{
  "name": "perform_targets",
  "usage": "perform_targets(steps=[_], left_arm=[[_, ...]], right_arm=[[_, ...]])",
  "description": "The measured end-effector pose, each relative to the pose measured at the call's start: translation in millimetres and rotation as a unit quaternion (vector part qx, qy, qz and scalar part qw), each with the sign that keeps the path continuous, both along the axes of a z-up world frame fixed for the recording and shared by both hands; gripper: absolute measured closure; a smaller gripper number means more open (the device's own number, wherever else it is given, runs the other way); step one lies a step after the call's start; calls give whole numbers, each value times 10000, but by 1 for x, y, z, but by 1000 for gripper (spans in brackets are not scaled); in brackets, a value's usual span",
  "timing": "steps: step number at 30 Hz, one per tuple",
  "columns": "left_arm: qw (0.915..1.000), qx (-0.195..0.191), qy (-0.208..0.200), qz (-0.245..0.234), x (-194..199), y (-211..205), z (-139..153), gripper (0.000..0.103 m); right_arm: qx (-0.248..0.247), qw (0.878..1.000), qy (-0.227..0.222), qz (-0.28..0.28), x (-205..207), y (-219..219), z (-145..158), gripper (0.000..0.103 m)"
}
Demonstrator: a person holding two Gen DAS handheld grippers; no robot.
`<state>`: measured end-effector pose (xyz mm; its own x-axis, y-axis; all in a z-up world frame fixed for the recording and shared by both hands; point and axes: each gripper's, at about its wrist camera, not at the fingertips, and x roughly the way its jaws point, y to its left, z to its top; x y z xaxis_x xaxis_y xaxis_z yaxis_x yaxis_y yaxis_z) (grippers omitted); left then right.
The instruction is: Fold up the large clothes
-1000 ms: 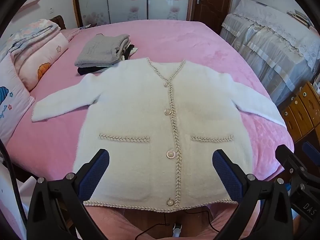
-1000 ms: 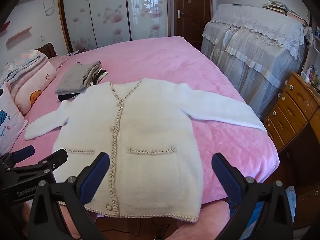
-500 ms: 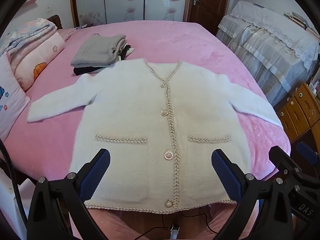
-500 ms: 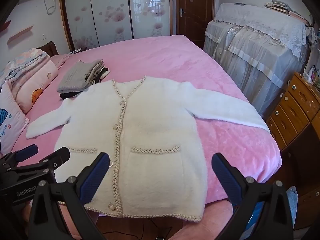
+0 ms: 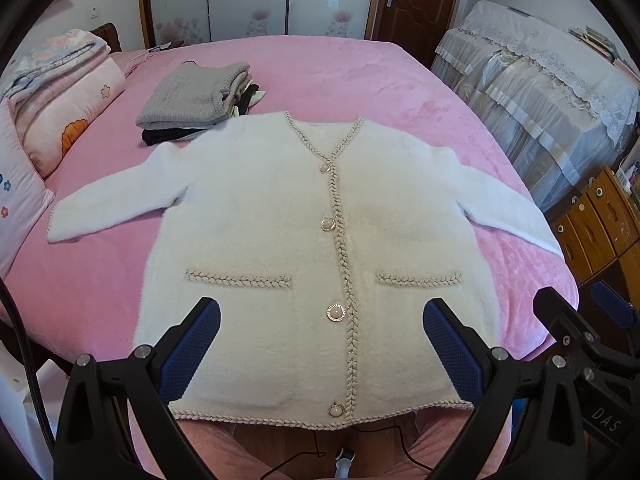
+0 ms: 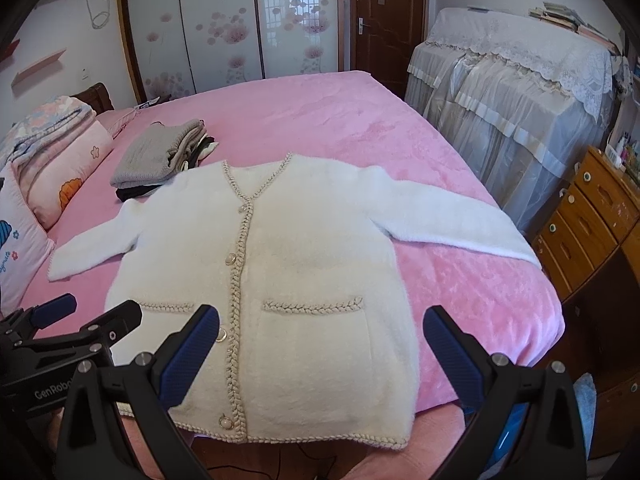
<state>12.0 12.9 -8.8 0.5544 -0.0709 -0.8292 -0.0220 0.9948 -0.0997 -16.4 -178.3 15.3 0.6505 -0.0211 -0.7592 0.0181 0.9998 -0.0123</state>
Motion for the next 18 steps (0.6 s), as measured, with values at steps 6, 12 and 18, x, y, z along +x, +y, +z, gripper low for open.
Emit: perform_targets(steps=[6, 12, 18], left_arm=[[9999, 42, 89, 30, 2, -1, -2, 2], [9999, 100, 13, -9, 2, -3, 1, 2], [9999, 139, -16, -45, 5, -3, 3, 2]], right_arm=[[-36, 9999, -65, 80, -1, 6, 4, 1], [-42, 9999, -71, 80, -1, 7, 4, 1], [54, 10000, -69, -1, 4, 4, 8, 1]])
